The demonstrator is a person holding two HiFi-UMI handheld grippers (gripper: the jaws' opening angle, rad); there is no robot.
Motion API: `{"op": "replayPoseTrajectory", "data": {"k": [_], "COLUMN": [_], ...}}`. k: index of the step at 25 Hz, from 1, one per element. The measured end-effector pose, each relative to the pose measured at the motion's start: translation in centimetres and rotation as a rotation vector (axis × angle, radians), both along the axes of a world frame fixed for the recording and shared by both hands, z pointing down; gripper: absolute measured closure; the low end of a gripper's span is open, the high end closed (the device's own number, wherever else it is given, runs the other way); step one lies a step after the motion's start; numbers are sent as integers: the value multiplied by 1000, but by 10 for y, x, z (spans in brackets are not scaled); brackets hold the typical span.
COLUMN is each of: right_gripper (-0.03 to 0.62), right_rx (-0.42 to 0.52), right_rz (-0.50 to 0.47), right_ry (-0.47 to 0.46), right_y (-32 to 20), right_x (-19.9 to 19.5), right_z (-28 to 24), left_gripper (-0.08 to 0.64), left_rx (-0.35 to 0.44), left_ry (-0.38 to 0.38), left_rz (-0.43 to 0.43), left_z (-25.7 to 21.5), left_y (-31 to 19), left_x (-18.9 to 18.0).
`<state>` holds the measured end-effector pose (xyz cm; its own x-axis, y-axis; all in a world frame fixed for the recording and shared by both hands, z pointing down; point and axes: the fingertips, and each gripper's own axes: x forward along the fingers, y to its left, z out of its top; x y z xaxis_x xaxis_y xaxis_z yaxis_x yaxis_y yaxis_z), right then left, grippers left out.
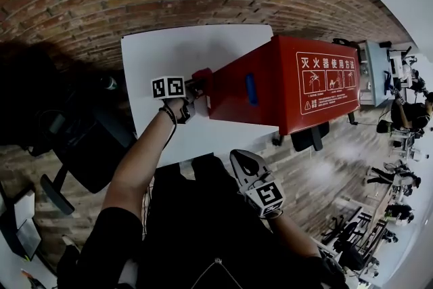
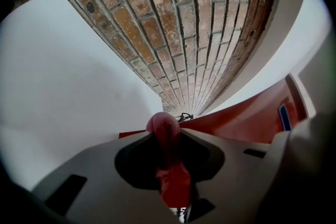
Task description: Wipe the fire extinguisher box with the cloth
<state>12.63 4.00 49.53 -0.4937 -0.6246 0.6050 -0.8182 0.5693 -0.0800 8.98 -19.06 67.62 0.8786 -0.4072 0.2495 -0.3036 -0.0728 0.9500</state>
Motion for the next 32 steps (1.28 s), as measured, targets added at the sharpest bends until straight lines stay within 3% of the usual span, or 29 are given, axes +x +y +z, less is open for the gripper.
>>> {"op": "replayPoseTrajectory", "data": {"k": [32], "right_gripper": [574], "right_rx": [26], "right_rz": [-16], "right_ry": [-14], "right_y": [6], "right_x": [-10], "right_z": [-6], "left_gripper": [453], "left_rx": [29], "left_ry": [173], "left_rz": [-46], "left_z": [-81], "left_y": [1], "left_x": [0]}}
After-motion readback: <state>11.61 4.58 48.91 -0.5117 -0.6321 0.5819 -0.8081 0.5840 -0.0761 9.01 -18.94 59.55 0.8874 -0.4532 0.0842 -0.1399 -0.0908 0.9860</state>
